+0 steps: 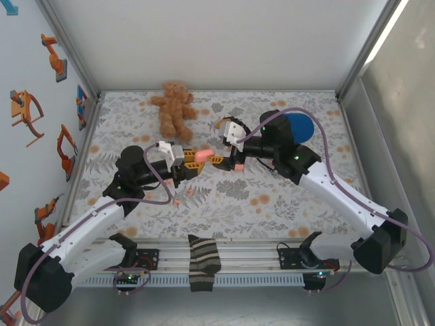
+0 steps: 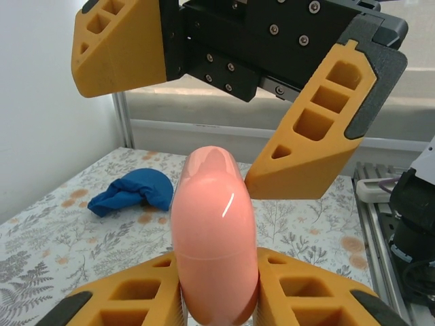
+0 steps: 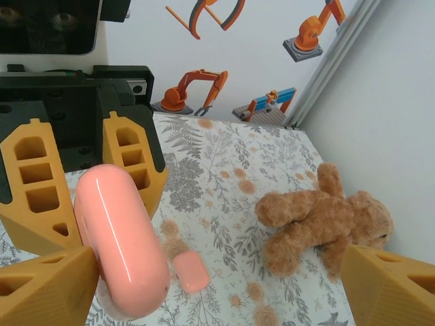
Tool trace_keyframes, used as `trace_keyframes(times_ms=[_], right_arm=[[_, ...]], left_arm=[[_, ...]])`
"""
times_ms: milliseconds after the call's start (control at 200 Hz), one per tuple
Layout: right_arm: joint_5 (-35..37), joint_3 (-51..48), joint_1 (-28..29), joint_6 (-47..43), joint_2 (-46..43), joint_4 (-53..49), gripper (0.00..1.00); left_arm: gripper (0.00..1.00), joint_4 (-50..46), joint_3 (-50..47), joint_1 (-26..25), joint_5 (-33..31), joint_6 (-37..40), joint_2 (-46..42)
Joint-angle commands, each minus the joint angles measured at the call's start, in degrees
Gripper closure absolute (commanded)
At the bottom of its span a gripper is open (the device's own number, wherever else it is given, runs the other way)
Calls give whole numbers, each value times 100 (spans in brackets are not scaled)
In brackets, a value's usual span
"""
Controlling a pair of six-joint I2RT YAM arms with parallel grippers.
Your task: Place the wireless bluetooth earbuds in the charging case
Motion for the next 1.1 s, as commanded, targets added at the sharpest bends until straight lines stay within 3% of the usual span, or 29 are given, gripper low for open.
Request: trace_keyframes(times_ms=[0,1097], right_arm=[[74,206,40,-10,109,178,10],[538,746,36,-72,305,-5,10]], left_arm=[[72,30,168,-42,167,188,-125],[72,-238,169,-48,132,347,-235]])
